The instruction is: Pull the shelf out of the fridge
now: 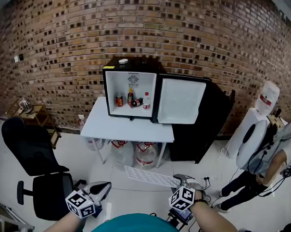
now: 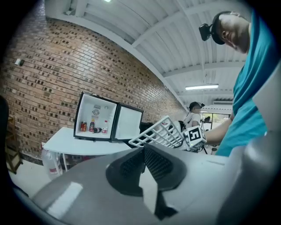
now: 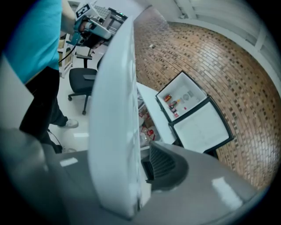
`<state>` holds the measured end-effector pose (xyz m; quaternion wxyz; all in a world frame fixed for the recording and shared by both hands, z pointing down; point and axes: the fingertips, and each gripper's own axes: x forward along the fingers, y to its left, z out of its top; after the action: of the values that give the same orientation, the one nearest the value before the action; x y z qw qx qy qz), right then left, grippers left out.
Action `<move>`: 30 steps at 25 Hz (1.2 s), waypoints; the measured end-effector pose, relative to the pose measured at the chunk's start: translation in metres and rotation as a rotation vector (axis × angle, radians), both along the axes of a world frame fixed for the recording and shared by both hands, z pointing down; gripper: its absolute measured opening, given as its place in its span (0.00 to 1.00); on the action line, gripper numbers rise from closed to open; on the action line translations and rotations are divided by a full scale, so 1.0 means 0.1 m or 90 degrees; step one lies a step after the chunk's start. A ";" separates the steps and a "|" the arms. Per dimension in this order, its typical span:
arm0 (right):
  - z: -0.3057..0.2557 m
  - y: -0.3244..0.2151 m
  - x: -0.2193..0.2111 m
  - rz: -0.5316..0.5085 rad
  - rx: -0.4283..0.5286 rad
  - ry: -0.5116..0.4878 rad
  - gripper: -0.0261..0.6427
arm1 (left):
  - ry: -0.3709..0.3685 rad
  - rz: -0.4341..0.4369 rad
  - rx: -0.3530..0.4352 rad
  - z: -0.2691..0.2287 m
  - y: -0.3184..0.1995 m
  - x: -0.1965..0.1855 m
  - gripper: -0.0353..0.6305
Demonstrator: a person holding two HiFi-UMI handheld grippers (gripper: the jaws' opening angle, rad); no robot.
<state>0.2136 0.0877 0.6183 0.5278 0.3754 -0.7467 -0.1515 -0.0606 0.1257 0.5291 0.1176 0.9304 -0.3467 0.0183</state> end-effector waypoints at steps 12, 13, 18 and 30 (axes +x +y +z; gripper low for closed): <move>0.15 0.01 -0.72 0.021 0.003 0.016 0.22 | 0.007 0.027 -0.013 0.14 0.03 -0.77 0.05; 0.16 0.01 -0.77 0.020 0.000 0.018 0.22 | 0.010 0.025 -0.017 0.15 0.02 -0.83 0.05; 0.17 -0.06 -0.92 0.025 0.002 0.014 0.22 | 0.012 0.025 -0.025 0.22 -0.02 -0.95 0.05; 0.13 -0.19 -0.99 0.001 0.006 0.042 0.22 | 0.014 0.031 -0.017 0.19 -0.10 -0.95 0.05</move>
<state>0.1146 0.0683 0.6317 0.5505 0.3734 -0.7278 -0.1668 -0.1556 0.1159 0.5479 0.1336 0.9370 -0.3224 0.0158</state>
